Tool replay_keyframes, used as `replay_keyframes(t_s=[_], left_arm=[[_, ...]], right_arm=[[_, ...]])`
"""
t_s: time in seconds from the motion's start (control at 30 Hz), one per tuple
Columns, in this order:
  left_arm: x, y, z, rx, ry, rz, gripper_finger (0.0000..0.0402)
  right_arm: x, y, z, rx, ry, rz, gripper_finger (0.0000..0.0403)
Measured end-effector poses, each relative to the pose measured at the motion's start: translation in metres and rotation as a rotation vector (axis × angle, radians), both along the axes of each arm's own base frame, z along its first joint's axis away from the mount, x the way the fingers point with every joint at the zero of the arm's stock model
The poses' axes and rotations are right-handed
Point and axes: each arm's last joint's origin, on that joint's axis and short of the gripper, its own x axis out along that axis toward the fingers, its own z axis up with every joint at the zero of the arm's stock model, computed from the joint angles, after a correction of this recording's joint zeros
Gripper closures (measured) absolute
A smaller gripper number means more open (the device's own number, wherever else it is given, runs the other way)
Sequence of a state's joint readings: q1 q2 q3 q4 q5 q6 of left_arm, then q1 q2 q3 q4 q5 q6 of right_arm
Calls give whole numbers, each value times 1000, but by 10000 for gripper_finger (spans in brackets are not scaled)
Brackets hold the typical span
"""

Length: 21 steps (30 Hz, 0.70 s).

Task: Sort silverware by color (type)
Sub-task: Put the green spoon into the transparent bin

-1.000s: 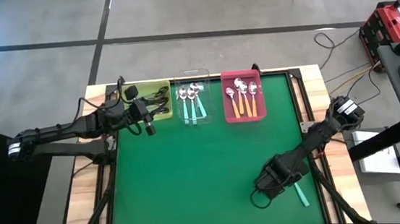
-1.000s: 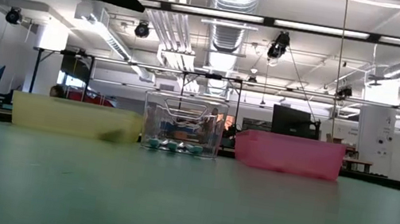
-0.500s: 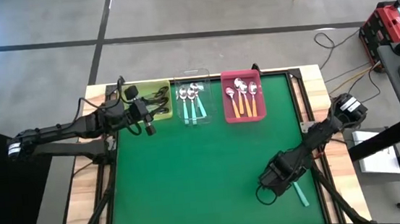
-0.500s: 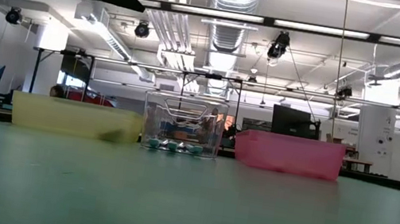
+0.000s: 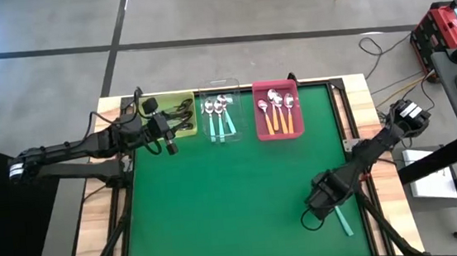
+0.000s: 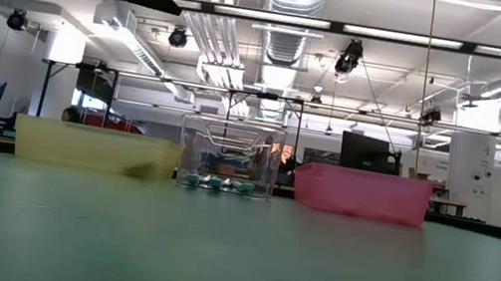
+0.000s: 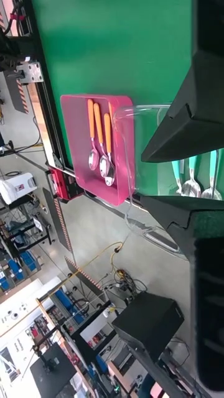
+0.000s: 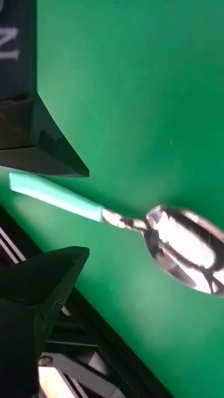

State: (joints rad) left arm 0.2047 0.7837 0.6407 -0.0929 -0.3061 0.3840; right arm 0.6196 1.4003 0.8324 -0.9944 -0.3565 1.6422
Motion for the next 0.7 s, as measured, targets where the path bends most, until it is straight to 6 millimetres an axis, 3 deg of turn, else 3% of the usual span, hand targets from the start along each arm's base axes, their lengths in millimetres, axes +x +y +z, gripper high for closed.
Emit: replay_keyframes(t_s=[0.7], left_arm=[[0,0,1,7,-3,-1,322]], right_arm=[[-10,-2,-26,-22,-20,-4,220]])
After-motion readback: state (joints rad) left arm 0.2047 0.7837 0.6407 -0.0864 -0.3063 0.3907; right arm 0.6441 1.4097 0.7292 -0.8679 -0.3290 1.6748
